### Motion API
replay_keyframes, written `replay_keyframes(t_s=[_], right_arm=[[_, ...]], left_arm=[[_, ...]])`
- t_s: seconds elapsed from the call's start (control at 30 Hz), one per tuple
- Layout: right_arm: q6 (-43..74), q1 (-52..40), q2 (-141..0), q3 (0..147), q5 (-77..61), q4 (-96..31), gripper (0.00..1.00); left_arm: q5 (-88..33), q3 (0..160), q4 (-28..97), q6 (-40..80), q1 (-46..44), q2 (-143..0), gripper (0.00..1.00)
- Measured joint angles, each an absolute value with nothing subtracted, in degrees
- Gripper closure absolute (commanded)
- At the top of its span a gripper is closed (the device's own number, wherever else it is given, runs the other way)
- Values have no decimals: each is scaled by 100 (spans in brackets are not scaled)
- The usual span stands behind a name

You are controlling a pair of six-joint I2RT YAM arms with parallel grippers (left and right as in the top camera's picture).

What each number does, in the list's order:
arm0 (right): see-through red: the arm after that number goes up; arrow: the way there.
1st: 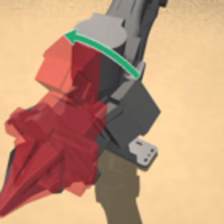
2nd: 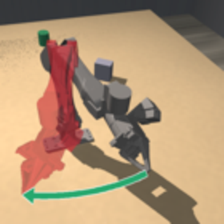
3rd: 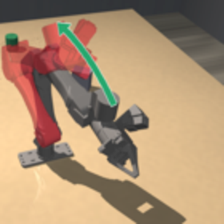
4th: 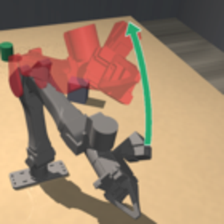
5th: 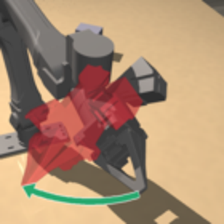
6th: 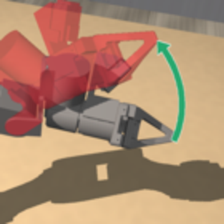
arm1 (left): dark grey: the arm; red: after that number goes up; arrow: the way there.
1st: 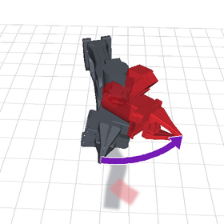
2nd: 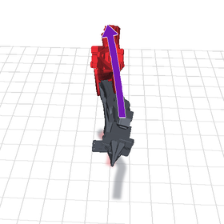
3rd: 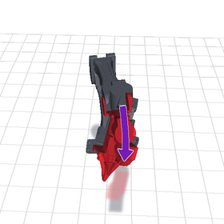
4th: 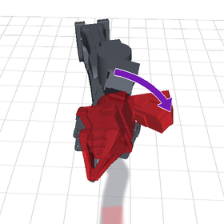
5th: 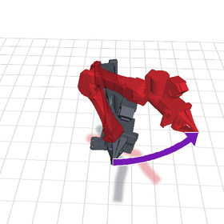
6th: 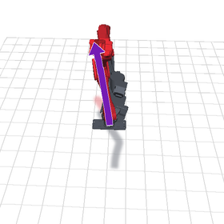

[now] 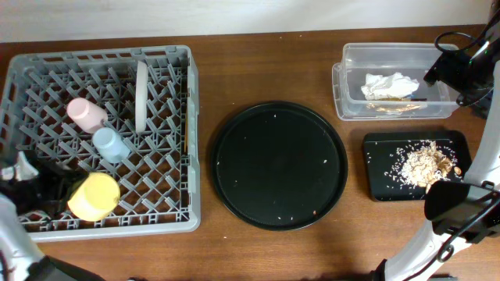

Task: Sort waste into correct bins and load items into the dishwasher rack
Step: 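Lower the bowl into the rack's front corner and release it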

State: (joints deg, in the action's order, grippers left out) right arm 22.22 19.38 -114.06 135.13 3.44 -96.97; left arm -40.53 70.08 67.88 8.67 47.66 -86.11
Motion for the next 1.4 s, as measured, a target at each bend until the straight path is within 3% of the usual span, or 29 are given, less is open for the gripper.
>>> replay_keyframes(t_s=[0.2, 0.37, 1.4], right_arm=[[2222, 1938, -11406, 13513, 344, -9697, 1], [2222, 1938, -11406, 13513, 344, -9697, 1], [2224, 1938, -11406, 13513, 342, -9697, 1]], left_arm=[[-2523, 7011, 6794, 1033, 3920, -8525, 100], [-1680, 7008, 6549, 1304, 3758, -8527, 100], [-102, 6882, 5793, 2215, 3741, -8799, 100]])
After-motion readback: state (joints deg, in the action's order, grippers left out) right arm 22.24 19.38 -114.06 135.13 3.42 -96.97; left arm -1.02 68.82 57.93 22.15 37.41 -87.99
